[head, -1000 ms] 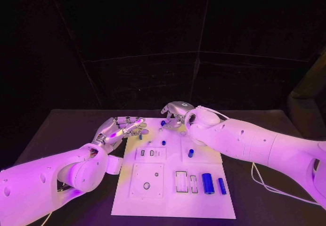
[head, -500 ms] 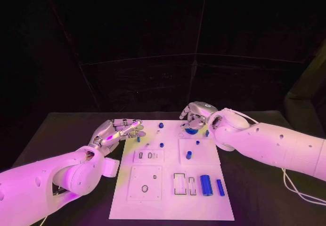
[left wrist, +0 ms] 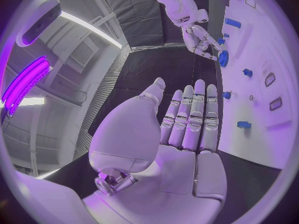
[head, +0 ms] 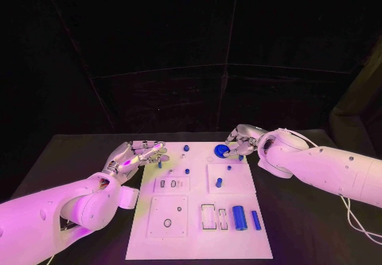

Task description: Assemble the parts on the task board

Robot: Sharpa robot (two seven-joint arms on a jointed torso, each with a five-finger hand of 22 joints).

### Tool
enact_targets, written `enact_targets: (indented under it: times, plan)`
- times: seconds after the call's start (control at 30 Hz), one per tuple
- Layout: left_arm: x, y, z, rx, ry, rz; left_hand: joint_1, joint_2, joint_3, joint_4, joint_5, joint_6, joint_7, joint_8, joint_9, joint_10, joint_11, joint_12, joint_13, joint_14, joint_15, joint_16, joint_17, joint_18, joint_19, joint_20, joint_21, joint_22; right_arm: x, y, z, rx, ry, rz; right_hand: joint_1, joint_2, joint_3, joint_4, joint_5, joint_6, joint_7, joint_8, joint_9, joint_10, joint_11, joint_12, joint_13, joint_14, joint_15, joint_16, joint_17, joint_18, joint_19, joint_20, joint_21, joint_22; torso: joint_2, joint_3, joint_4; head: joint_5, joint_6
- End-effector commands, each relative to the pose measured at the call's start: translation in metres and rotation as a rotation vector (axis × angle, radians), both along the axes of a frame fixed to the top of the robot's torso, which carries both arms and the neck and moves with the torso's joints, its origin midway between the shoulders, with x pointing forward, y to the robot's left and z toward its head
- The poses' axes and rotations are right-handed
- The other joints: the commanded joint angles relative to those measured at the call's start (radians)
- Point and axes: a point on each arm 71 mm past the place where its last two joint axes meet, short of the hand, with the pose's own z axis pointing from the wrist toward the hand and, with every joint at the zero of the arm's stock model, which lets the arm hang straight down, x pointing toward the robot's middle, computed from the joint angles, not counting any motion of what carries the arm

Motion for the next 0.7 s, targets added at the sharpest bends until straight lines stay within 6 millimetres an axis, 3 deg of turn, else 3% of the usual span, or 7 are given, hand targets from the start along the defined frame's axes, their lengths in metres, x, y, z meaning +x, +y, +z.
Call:
enact_targets:
  times: [0.03, 0.7]
  plan:
    - [0.0, -0.002, 0.001, -0.006, -0.007, -0.017, -0.004, 0.006, -0.002, -0.005, -0.004, 0.002, 0.005, -0.005, -0.001, 0.001, 0.004, -0.006, -0.001, -0.002, 0.006, -0.006, 0.002, 0.015, 0.005, 0.004, -0.004, -0.002, 0.002, 0.0, -0.003, -0.02, 0.044, -0.017, 0.014, 0.0, -0.002, 0.009, 0.005, -0.01, 0.002, -0.007, -0.001, 0.019, 0.002, 0.014, 0.113, 0.081, 0.007, 0.007, 0.144, -0.018, 0.006, 0.003, 0.008, 0.007, 0.0, -0.0019, 0.0032, -0.002, -0.003]
    - [0.001, -0.002, 0.0, -0.005, -0.001, -0.022, -0.003, 0.007, -0.001, -0.007, -0.004, 0.003, 0.005, -0.005, 0.0, 0.002, 0.003, -0.007, -0.001, -0.001, 0.006, -0.008, 0.002, 0.015, 0.006, 0.004, -0.005, -0.003, 0.007, 0.013, -0.003, -0.04, 0.018, -0.007, 0.032, 0.016, -0.005, 0.024, 0.019, -0.004, 0.003, 0.001, 0.001, 0.051, 0.004, 0.064, 0.173, 0.087, 0.01, 0.019, 0.175, -0.027, 0.029, 0.008, 0.036, 0.058, 0.001, -0.0029, 0.0028, -0.001, -0.009]
